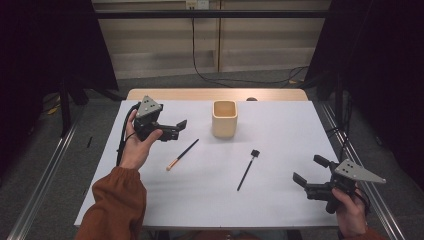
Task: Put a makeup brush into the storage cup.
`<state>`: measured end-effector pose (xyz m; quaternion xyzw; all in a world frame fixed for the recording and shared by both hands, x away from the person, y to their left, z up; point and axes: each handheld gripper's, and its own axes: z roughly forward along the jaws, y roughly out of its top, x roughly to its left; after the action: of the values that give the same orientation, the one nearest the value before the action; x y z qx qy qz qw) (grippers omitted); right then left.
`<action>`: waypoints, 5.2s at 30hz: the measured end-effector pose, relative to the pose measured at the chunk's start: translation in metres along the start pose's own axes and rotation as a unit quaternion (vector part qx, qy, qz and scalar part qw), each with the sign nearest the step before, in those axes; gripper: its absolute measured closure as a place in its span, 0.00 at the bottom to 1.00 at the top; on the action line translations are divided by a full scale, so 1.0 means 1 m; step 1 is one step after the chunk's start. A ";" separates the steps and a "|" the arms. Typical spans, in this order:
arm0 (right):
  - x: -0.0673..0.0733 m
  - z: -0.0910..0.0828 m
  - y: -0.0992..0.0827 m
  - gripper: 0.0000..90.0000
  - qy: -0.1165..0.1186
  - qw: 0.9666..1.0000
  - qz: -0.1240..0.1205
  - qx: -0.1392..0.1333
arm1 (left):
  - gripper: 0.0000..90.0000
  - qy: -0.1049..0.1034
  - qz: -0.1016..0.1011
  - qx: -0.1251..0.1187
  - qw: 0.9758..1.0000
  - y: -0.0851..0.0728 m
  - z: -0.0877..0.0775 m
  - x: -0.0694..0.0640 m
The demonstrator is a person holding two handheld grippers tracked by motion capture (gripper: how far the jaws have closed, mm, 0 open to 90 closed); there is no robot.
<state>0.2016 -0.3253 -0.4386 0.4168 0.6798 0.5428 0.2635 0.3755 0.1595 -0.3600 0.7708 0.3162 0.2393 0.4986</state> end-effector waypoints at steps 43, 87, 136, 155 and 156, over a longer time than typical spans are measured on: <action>0.001 0.001 0.000 0.00 0.009 1.000 -0.002 0.006 | 0.06 -0.089 -0.009 0.326 0.941 0.004 0.030 -0.002; 0.002 0.002 -0.002 0.00 0.013 1.000 -0.005 0.016 | 0.46 -0.101 0.001 0.475 0.874 -0.048 0.066 -0.007; 0.002 0.002 -0.002 0.00 0.013 1.000 -0.005 0.017 | 0.94 -0.077 0.009 0.523 0.849 -0.054 0.085 -0.014; 0.002 0.002 -0.002 0.00 0.013 1.000 -0.004 0.017 | 0.94 -0.081 -0.033 0.473 0.877 -0.046 0.071 -0.003; 0.002 0.002 -0.002 0.00 0.013 1.000 -0.004 0.017 | 0.94 -0.082 -0.035 0.467 0.880 -0.047 0.069 -0.002</action>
<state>0.2016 -0.3225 -0.4408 0.4119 0.6937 0.5355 0.2498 0.4099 0.1295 -0.4298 0.9194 0.3765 -0.0178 0.1125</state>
